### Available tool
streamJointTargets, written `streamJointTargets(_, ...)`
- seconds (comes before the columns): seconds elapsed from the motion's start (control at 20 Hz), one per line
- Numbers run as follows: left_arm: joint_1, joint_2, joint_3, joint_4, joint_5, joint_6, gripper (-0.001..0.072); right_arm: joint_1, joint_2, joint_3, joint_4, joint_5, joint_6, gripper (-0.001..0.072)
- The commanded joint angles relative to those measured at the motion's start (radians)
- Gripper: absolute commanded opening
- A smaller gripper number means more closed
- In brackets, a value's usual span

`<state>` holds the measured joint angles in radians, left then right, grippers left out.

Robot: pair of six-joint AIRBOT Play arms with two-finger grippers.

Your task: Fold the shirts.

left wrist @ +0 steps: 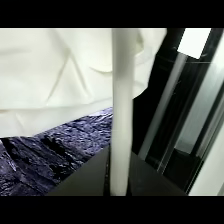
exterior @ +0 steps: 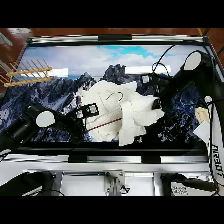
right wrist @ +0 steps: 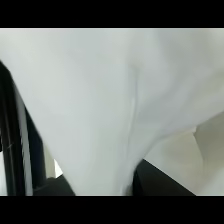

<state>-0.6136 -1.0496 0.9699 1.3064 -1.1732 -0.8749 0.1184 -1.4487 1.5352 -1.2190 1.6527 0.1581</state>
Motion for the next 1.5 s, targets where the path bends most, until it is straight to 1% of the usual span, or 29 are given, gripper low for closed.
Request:
streamJointTargets(0.0, -0.002, -0.006, 0.002, 0.003, 0.150, 0.000, 0.0050, 0.029, -0.010, -0.002, 0.035, 0.041, 0.082, 0.0075)
streamJointTargets(0.05, -0.002, -0.008, 0.002, 0.032, 0.187, 0.000, 0.0052, 0.029, -0.003, -0.002, 0.050, 0.055, 0.113, 0.0074)
streamJointTargets(0.1, -0.002, -0.010, 0.002, 0.082, 0.213, 0.000, 0.0112, 0.029, 0.008, -0.002, 0.046, 0.061, 0.136, 0.0074)
streamJointTargets(0.15, -0.002, -0.010, 0.002, 0.131, 0.223, 0.000, 0.0298, 0.028, 0.026, -0.002, 0.033, 0.061, 0.143, 0.0074)
streamJointTargets(0.2, -0.002, -0.008, 0.002, 0.184, 0.224, -0.001, 0.0534, 0.028, 0.044, -0.002, 0.023, 0.061, 0.143, 0.0074)
streamJointTargets(0.25, -0.001, -0.005, 0.002, 0.219, 0.224, -0.006, 0.0659, 0.026, 0.063, -0.002, 0.016, 0.060, 0.144, 0.0073)
streamJointTargets(0.3, 0.004, 0.000, 0.003, 0.240, 0.232, -0.035, 0.0688, 0.026, 0.077, -0.002, 0.012, 0.060, 0.145, 0.0073)
streamJointTargets(0.35, 0.010, 0.006, 0.003, 0.260, 0.244, -0.074, 0.0691, 0.026, 0.090, -0.002, 0.012, 0.061, 0.146, 0.0073)
streamJointTargets(0.4, 0.014, 0.015, 0.003, 0.278, 0.250, -0.094, 0.0698, 0.026, 0.100, -0.002, 0.012, 0.062, 0.151, 0.0073)
streamJointTargets(0.5, 0.027, 0.043, 0.009, 0.315, 0.249, -0.101, 0.0700, 0.026, 0.111, -0.002, 0.012, 0.071, 0.182, 0.0073)
streamJointTargets(0.6, 0.050, 0.079, 0.031, 0.329, 0.249, -0.134, 0.0720, 0.026, 0.118, -0.002, 0.013, 0.082, 0.191, 0.0073)
streamJointTargets(0.8, 0.130, 0.178, 0.061, 0.329, 0.216, -0.293, 0.0720, 0.026, 0.136, -0.002, 0.012, 0.106, 0.237, 0.0073)
streamJointTargets(0.9, 0.212, 0.236, 0.060, 0.328, 0.152, -0.406, 0.0720, 0.026, 0.158, -0.002, 0.005, 0.107, 0.244, 0.0073)
streamJointTargets(0.95, 0.271, 0.262, 0.059, 0.328, 0.115, -0.479, 0.0720, 0.026, 0.171, -0.002, 0.004, 0.107, 0.252, 0.0073)
streamJointTargets(1.0, 0.329, 0.283, 0.050, 0.320, 0.089, -0.549, 0.0678, 0.026, 0.184, -0.002, 0.004, 0.107, 0.261, 0.0073)
streamJointTargets(1.05, 0.390, 0.306, 0.026, 0.293, 0.069, -0.601, 0.0574, 0.026, 0.196, -0.002, 0.003, 0.107, 0.268, 0.0073)
streamJointTargets(1.1, 0.442, 0.326, -0.012, 0.238, 0.060, -0.630, 0.0510, 0.026, 0.208, -0.002, -0.002, 0.106, 0.275, 0.0073)
streamJointTargets(1.2, 0.514, 0.348, -0.134, 0.035, 0.065, -0.638, 0.0510, 0.026, 0.227, -0.002, -0.018, 0.106, 0.277, 0.0073)
streamJointTargets(1.25, 0.521, 0.342, -0.212, -0.095, 0.084, -0.638, 0.0510, 0.026, 0.233, -0.002, -0.020, 0.106, 0.282, 0.0073)
streamJointTargets(1.35, 0.495, 0.325, -0.365, -0.358, 0.193, -0.637, 0.0510, 0.026, 0.240, -0.002, -0.020, 0.108, 0.309, 0.0073)
streamJointTargets(1.4, 0.461, 0.315, -0.437, -0.478, 0.280, -0.636, 0.0510, 0.026, 0.240, -0.002, -0.020, 0.115, 0.325, 0.0073)
streamJointTargets(1.45, 0.418, 0.303, -0.488, -0.557, 0.370, -0.626, 0.0510, 0.026, 0.241, -0.002, -0.020, 0.122, 0.328, 0.0073)
